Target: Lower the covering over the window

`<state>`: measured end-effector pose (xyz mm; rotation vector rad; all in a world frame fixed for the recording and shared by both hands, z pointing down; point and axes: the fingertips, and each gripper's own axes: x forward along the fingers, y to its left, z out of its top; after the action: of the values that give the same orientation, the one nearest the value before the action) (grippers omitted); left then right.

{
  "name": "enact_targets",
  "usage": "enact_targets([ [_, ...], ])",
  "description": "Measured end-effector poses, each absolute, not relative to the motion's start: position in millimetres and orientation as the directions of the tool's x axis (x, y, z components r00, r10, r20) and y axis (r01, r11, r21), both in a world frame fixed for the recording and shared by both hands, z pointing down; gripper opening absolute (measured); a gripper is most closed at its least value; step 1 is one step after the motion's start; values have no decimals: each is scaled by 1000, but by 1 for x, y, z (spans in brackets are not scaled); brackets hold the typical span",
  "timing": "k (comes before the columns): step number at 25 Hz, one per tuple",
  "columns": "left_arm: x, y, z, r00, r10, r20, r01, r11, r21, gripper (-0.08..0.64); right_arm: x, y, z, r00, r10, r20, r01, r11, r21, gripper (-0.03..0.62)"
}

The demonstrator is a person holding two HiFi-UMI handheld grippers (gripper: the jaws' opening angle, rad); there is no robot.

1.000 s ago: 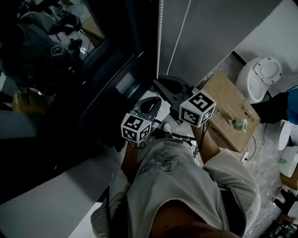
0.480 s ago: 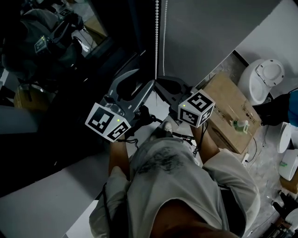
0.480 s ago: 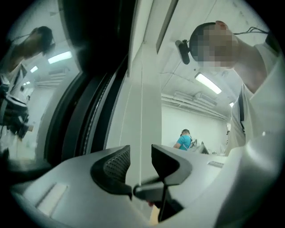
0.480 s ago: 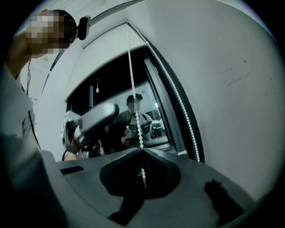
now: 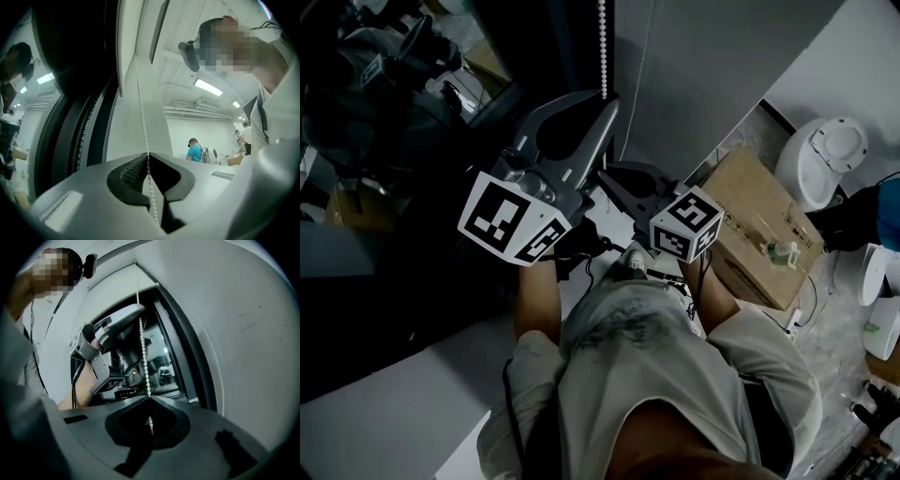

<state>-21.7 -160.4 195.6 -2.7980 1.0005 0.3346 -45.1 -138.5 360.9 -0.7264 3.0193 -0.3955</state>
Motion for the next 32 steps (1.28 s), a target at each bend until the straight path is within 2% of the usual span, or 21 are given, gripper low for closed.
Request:
enact_targets([
  [16, -25, -160, 279, 750, -653, -104, -653, -757, 40, 18, -55, -128, 442, -879, -421, 223, -474, 822, -316, 18],
  [32, -25, -154, 343, 747, -664, -13, -657, -742, 137, 18, -45, -117, 502, -836, -420, 353, -532, 777, -336, 18],
])
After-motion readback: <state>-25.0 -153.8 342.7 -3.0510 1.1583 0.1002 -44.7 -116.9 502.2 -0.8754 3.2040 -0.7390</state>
